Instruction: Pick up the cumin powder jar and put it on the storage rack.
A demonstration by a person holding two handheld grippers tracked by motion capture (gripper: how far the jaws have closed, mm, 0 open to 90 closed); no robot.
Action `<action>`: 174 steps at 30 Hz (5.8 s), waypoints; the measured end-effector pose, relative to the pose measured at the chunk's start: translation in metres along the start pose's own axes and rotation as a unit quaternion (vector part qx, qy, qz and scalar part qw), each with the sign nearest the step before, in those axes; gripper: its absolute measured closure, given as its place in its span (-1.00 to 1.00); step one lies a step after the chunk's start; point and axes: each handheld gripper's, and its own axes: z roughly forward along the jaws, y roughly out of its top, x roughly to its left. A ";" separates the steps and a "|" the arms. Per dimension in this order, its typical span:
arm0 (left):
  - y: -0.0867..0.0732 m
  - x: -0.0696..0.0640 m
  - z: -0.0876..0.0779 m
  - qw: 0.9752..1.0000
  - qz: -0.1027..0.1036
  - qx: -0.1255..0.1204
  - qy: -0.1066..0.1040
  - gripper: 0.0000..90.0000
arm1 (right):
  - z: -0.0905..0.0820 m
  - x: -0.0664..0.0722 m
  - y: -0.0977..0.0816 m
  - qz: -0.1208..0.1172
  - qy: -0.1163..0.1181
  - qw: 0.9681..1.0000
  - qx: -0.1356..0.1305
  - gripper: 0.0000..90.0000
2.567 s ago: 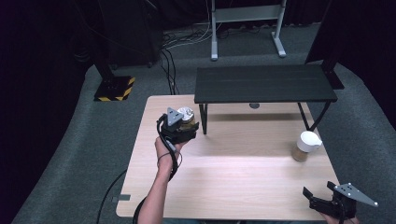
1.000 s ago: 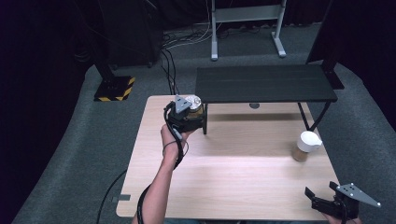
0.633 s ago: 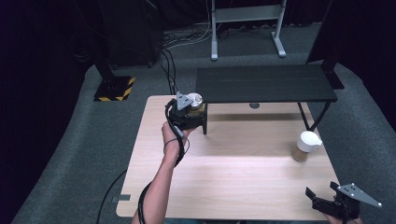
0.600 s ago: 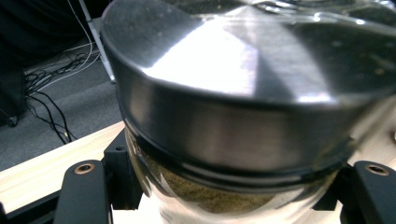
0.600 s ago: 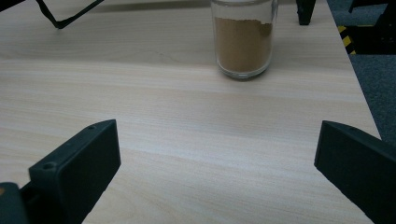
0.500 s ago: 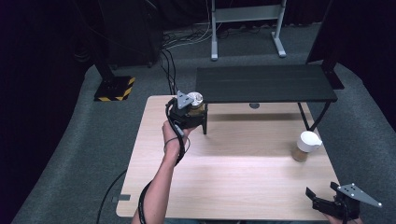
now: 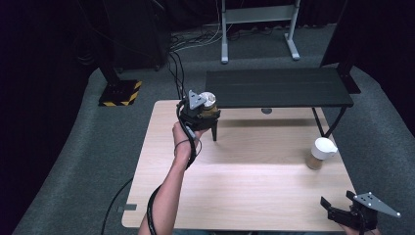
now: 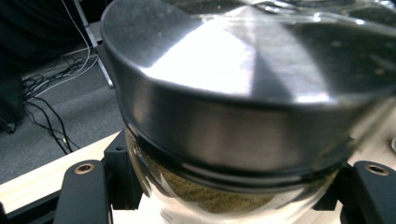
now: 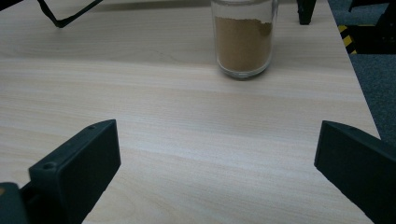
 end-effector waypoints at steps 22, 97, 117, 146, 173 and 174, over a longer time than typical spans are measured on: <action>0.014 0.001 0.010 1.000 -0.002 0.002 -0.009 -0.32 | -0.002 -0.003 -0.002 0.000 0.001 1.000 -0.002 -1.00; 0.050 0.015 0.050 1.000 0.000 0.008 0.004 -0.32 | -0.004 -0.012 -0.001 0.000 -0.006 1.000 0.005 -1.00; 0.053 0.020 0.066 1.000 -0.008 0.012 0.011 -0.32 | -0.004 -0.011 -0.001 -0.004 -0.013 1.000 0.006 -1.00; 0.040 0.034 0.081 0.999 -0.040 0.003 -0.003 -0.32 | -0.007 -0.009 -0.001 -0.007 -0.015 1.000 0.001 -1.00; 0.035 0.030 0.055 1.000 -0.015 -0.004 0.009 -1.00 | -0.007 -0.005 0.003 -0.010 -0.009 1.000 -0.004 -1.00; 0.034 0.029 0.051 1.000 -0.012 -0.004 0.014 -1.00 | -0.007 -0.005 0.003 -0.010 -0.009 1.000 -0.004 -1.00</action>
